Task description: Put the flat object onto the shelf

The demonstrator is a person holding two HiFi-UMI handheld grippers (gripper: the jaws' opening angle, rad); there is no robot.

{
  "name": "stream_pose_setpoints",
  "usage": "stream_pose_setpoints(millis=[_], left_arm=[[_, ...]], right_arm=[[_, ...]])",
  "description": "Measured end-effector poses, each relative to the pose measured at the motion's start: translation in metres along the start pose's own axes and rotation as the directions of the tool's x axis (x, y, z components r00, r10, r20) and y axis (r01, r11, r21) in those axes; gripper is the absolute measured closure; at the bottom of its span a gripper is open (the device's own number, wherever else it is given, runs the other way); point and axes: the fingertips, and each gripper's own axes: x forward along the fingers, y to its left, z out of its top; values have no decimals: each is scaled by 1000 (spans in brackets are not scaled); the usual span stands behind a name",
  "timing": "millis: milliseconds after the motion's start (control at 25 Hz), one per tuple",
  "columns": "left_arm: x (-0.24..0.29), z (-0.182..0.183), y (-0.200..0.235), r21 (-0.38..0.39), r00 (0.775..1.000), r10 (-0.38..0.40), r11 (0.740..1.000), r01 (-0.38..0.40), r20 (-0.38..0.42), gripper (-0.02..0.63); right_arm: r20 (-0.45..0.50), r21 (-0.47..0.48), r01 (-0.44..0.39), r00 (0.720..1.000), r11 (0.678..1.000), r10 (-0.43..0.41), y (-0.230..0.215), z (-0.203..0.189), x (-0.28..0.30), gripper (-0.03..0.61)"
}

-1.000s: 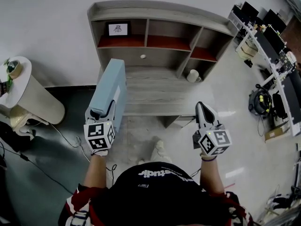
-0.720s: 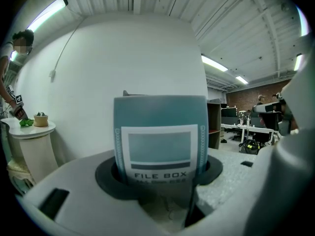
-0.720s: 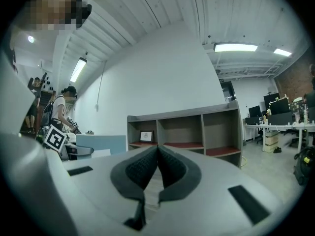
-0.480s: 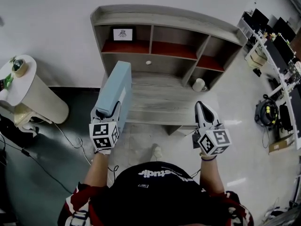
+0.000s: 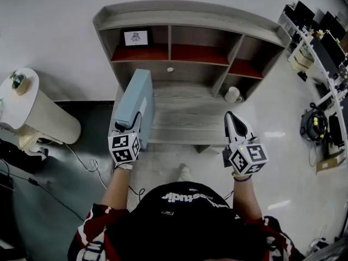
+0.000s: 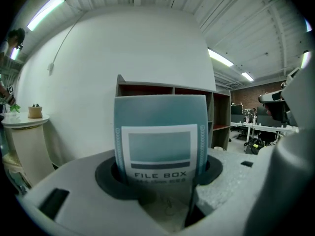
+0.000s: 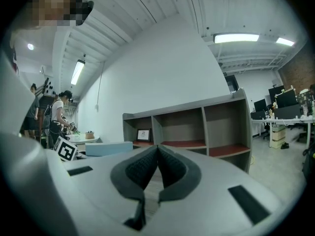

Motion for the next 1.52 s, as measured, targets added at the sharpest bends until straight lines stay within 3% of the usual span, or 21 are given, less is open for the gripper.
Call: stream_pose_setpoints(millis=[360, 880, 1520], left_arm=[[50, -22, 2, 32, 998, 57, 998, -57, -10, 350], [113, -47, 3, 11, 993, 109, 994, -109, -39, 350], [181, -43, 10, 4, 988, 152, 988, -152, -19, 348]], right_arm=[[-24, -1, 12, 1000, 1000, -12, -26, -7, 11, 584], [-56, -11, 26, 998, 1000, -26, -64, -13, 26, 583], [-89, 8, 14, 996, 1000, -13, -87, -24, 52, 583]])
